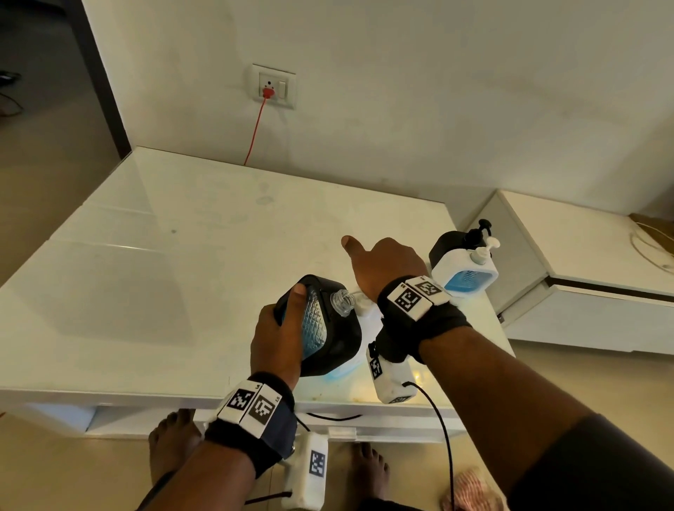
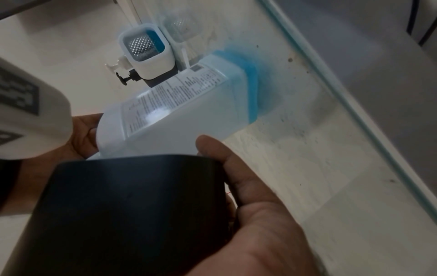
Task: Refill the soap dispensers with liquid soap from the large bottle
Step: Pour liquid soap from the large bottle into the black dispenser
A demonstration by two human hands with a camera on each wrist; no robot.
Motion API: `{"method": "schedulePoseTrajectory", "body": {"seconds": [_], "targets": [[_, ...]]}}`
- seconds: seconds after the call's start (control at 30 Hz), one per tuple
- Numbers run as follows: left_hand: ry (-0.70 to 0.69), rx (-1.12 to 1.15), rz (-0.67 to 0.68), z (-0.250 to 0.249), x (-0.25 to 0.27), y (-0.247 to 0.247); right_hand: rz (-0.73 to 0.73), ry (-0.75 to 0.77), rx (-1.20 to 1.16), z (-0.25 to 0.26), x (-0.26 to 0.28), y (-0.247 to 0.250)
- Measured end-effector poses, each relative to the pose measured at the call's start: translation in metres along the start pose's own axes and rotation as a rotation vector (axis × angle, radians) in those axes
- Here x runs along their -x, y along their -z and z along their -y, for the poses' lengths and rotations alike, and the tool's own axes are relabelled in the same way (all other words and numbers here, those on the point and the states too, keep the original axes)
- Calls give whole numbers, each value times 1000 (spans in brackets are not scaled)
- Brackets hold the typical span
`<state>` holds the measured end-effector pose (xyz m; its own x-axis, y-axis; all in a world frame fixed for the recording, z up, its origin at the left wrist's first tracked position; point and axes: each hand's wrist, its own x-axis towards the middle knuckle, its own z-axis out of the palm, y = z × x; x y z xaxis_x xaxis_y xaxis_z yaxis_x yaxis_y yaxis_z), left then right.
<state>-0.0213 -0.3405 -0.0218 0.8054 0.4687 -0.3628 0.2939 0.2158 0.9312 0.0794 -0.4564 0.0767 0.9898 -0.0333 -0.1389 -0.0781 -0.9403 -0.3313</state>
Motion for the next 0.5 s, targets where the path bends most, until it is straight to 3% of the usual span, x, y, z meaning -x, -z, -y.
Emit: {"method": "schedulePoseTrajectory", "body": {"seconds": [0.17,0.4,0.5], "targets": [[5,9,4,2,0,1,-42,3,-5,1,4,-5],[-11,3,20,1,-1,-1,130,22,-7,3,-3,8],[3,10,12,-1,0,-1,71,26,-16,2,-3,6]]}}
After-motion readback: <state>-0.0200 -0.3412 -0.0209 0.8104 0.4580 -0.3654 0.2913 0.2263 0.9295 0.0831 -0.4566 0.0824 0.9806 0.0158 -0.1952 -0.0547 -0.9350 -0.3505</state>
